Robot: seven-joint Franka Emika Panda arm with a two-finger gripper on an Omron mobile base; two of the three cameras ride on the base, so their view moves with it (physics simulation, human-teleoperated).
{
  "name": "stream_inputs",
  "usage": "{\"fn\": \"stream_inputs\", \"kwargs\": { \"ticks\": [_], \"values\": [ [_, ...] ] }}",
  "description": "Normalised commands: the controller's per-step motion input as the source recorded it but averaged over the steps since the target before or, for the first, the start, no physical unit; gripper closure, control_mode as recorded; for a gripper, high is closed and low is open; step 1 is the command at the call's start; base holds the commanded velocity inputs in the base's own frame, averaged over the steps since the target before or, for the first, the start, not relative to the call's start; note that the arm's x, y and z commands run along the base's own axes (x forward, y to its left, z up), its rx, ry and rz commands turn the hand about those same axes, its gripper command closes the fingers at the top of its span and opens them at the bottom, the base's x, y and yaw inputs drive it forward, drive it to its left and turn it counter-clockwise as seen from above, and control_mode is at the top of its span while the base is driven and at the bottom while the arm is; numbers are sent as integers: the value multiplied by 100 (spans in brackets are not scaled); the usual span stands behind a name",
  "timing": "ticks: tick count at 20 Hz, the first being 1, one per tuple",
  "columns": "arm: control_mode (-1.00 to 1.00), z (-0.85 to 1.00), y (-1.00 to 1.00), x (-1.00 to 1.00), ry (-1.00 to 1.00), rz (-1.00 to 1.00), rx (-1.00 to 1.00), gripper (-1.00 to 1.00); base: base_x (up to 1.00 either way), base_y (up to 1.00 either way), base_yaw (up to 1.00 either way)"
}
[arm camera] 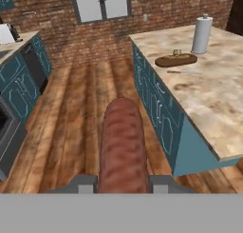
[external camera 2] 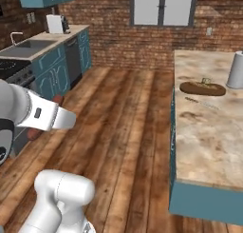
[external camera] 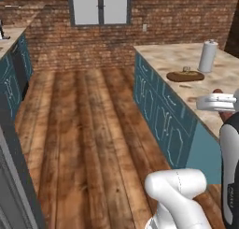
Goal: Retrieve the sausage and cheese from the fridge and place them on the cutting board on the counter.
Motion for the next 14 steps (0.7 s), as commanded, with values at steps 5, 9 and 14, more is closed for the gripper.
{"fn": "stream_inputs", "kwargs": {
  "ticks": [5,9,14],
  "values": [
    [100,0,0,0,0,0,0,100,100,20,0],
    [100,0,0,0,0,0,0,100,100,4,0],
    [100,0,0,0,0,0,0,100,100,0,0]
  ]
}}
